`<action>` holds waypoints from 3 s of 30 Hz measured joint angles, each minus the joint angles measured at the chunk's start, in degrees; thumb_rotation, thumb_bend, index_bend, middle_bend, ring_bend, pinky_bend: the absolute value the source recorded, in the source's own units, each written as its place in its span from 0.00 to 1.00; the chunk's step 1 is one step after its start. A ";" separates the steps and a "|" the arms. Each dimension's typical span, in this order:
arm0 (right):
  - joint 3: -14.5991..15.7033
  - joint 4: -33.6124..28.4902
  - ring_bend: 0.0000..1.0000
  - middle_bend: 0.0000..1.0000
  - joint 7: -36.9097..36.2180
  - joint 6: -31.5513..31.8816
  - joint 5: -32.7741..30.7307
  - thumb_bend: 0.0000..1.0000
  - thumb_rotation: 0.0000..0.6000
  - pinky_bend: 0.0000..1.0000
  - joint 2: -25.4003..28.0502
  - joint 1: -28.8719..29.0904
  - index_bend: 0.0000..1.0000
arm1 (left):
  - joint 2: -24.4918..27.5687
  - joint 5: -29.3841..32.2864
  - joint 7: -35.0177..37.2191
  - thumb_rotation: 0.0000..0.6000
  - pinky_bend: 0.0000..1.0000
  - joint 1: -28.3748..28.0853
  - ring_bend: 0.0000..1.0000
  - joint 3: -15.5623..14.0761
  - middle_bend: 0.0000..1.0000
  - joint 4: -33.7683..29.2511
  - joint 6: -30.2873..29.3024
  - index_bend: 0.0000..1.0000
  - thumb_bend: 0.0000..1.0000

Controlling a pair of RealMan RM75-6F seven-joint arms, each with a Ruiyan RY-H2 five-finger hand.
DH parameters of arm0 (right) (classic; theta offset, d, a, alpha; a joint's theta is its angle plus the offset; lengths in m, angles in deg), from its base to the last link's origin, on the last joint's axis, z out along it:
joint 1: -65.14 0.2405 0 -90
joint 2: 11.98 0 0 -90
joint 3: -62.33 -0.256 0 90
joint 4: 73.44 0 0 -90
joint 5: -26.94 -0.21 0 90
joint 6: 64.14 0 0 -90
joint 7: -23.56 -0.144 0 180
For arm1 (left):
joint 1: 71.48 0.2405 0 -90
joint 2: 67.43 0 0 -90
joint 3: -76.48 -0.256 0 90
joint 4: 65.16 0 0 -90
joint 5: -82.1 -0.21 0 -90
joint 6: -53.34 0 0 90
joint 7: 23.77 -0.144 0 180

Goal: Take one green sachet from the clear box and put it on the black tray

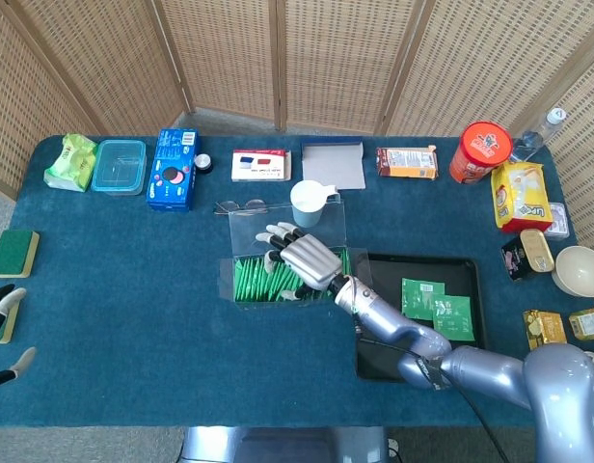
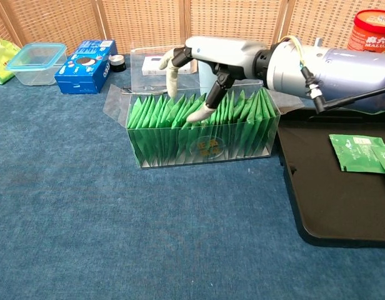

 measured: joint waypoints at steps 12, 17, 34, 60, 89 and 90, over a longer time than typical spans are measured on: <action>1.22 3.10 0.06 0.16 -3.18 0.40 3.97 0.19 1.00 0.08 -1.23 2.82 0.47 | 0.21 0.09 -0.19 1.00 0.24 0.63 0.11 -0.17 0.12 -0.21 -0.57 0.13 0.24; 1.57 4.71 0.06 0.16 -3.73 0.34 4.38 0.19 1.00 0.08 -1.78 3.39 0.47 | 0.23 0.42 -0.01 1.00 0.24 0.92 0.11 -0.25 0.12 0.07 -0.64 0.13 0.24; 3.39 6.44 0.06 0.16 -4.85 0.22 4.94 0.19 1.00 0.08 -0.94 4.02 0.48 | 0.04 0.37 -0.47 1.00 0.24 0.81 0.11 -0.07 0.12 -0.20 -0.40 0.13 0.24; 4.40 6.21 0.07 0.16 -4.59 0.46 4.95 0.19 1.00 0.08 0.65 3.94 0.48 | 0.29 0.21 -0.53 1.00 0.24 0.94 0.11 0.05 0.12 -0.48 -0.59 0.13 0.24; 3.28 9.18 0.11 0.19 -4.83 4.77 3.90 0.47 1.00 0.08 -2.18 2.61 0.46 | -0.24 0.19 0.37 1.00 0.24 0.70 0.11 0.28 0.12 0.72 -0.28 0.13 0.24; 3.33 9.06 0.11 0.19 -4.80 4.78 3.86 0.47 1.00 0.08 -2.08 2.51 0.47 | -0.23 0.15 0.37 1.00 0.24 0.71 0.11 0.30 0.12 0.69 -0.37 0.13 0.24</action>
